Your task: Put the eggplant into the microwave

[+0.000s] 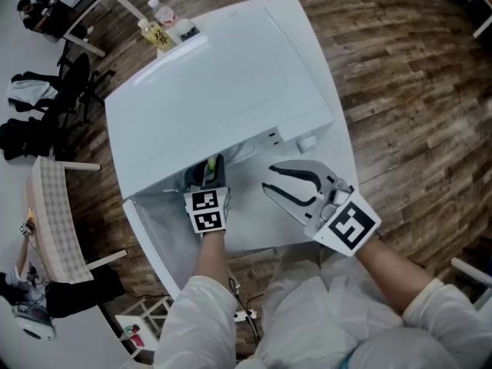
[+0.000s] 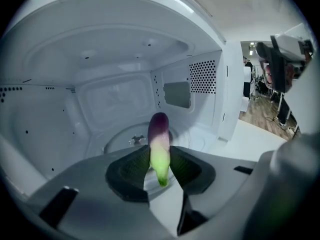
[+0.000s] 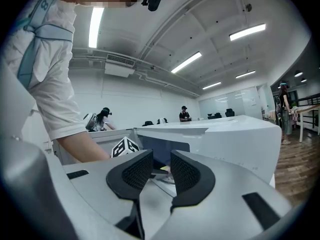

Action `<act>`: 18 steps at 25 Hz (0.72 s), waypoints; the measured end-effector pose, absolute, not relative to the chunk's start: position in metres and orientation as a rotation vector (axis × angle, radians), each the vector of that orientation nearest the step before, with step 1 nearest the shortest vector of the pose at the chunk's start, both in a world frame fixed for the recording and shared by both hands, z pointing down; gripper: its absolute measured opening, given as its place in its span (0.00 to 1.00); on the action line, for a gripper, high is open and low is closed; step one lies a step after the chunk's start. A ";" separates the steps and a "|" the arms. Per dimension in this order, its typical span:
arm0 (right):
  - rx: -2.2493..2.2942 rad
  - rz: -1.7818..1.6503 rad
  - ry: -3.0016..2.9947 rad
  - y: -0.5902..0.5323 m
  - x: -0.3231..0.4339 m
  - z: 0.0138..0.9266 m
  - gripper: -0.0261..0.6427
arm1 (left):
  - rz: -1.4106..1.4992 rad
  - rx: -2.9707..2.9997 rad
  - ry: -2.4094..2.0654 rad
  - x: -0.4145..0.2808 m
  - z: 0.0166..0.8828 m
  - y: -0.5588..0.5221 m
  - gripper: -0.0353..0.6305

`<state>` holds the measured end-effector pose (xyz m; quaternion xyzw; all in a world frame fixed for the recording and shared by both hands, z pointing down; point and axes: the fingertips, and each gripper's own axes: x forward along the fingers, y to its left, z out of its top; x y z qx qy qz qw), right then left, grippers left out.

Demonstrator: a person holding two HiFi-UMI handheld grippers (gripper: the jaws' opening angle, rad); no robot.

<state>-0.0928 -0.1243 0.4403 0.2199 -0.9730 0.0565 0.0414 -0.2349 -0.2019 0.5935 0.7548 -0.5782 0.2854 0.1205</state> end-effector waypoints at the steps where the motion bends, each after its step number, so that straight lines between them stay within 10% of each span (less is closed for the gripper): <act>1: 0.672 0.171 -2.979 -0.124 -0.093 0.440 0.20 | 0.844 2.203 -1.690 -0.235 0.595 -0.202 0.24; 18: 0.654 0.178 -2.976 -0.113 -0.090 0.446 0.20 | 0.787 2.206 -1.741 -0.230 0.574 -0.190 0.45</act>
